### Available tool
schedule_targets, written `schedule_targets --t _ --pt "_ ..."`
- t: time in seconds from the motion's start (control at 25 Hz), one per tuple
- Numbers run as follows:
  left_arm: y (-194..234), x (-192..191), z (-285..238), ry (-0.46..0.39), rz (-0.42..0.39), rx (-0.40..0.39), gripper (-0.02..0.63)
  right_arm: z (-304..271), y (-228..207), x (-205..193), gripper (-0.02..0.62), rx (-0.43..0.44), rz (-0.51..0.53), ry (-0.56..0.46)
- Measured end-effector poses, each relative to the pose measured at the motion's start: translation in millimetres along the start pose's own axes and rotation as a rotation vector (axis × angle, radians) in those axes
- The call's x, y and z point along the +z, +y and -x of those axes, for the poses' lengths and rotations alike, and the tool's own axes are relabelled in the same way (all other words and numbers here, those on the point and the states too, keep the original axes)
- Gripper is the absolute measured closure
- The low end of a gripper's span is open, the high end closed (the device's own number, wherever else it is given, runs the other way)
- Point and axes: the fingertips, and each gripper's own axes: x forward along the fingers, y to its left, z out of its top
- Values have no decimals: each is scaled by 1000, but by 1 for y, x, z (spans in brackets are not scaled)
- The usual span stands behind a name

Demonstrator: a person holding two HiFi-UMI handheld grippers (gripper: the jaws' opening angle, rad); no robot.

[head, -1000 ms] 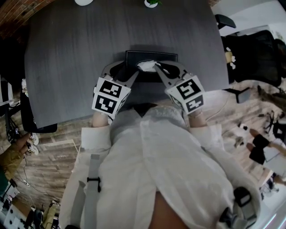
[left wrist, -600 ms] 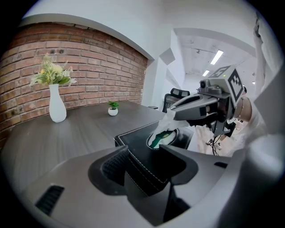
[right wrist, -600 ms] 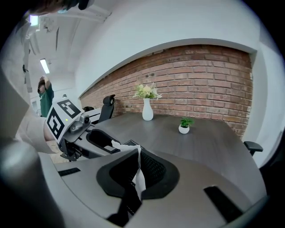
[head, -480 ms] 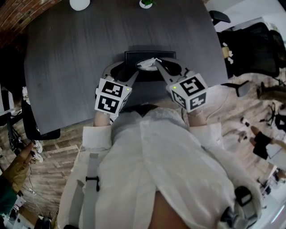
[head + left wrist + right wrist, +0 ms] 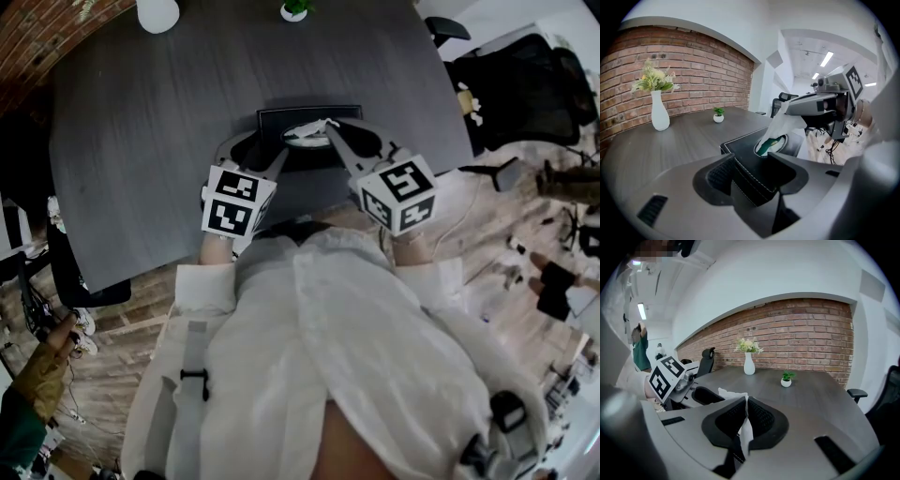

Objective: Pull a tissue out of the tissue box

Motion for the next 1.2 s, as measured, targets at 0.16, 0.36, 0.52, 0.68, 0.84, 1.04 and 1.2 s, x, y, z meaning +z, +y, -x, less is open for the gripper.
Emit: schedule_targets --t 0.16,0.36,0.52,0.68,0.84,1.04,1.2 --pt "-1 1 0 -3 -3 -2 387 4 0 7 586 -16 -4 -24" --pt "-1 0 0 -1 -5 -10 387 7 0 18 586 -31 11 -43" --pt "-1 1 1 -6 -9 -13 387 9 -1 27 586 -40 6 -63" --pt "0 0 1 1 -9 -18 387 11 -3 34 586 -41 -22 -86" --pt "-1 -1 1 6 -8 -27 387 12 -3 42 586 -45 -25 -106" --pt "-2 -4 0 3 -16 -33 387 16 -2 52 586 -47 -22 -132" --pt "-2 -2 1 1 -21 -39 387 21 -5 64 586 -48 -12 -152"
